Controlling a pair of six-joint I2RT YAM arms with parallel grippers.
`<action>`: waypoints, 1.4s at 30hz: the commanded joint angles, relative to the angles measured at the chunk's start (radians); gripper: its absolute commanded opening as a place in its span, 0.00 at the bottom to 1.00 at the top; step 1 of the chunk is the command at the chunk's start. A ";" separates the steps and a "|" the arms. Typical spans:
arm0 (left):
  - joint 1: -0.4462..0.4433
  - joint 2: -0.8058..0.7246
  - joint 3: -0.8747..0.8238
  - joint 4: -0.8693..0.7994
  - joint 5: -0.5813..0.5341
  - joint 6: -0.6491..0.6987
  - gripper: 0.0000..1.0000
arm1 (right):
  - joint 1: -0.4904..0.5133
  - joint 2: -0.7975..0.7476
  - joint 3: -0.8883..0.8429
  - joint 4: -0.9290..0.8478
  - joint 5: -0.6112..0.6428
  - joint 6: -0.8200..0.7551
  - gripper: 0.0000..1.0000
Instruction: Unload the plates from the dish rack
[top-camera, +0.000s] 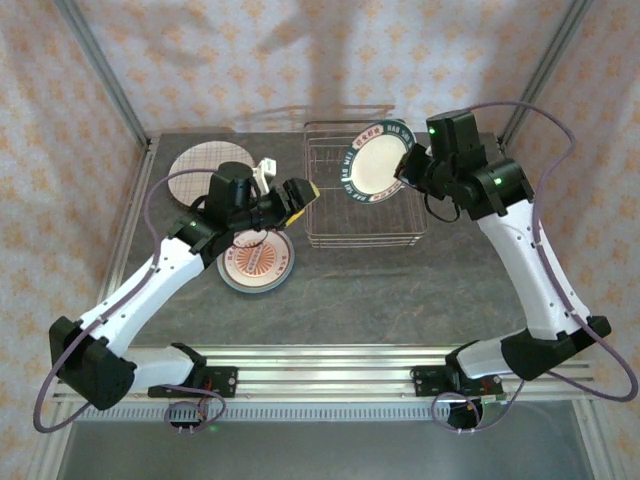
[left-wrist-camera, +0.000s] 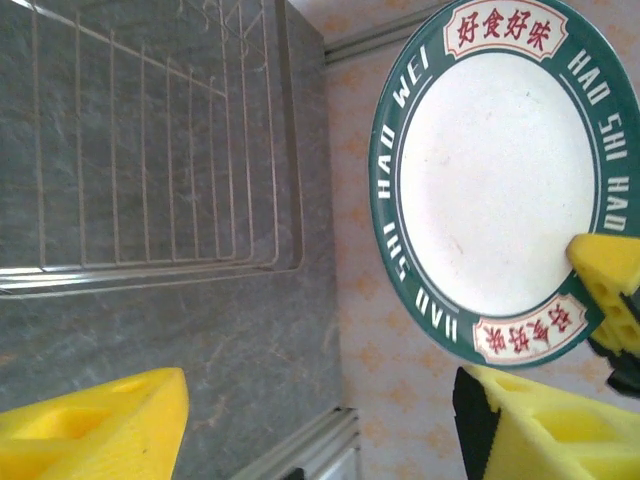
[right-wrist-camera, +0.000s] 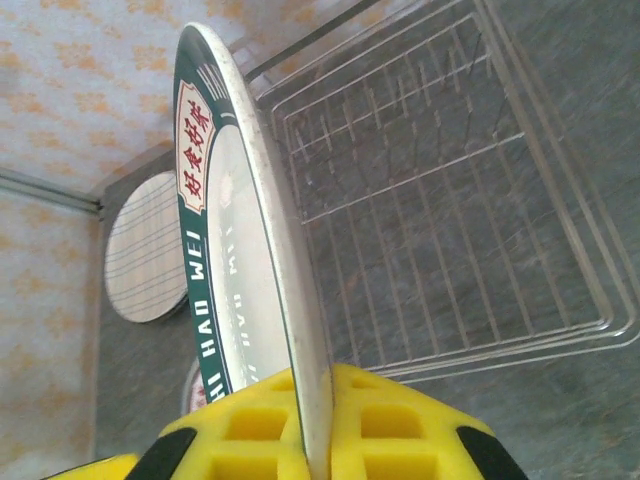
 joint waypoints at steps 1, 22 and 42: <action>-0.007 0.019 -0.005 0.139 0.034 -0.092 0.68 | -0.023 -0.046 -0.041 0.114 -0.133 0.072 0.00; -0.019 0.086 -0.048 0.295 0.034 -0.216 0.45 | -0.047 -0.057 -0.243 0.329 -0.410 0.252 0.00; -0.018 0.081 -0.066 0.305 0.031 -0.236 0.00 | -0.051 -0.036 -0.284 0.354 -0.457 0.267 0.00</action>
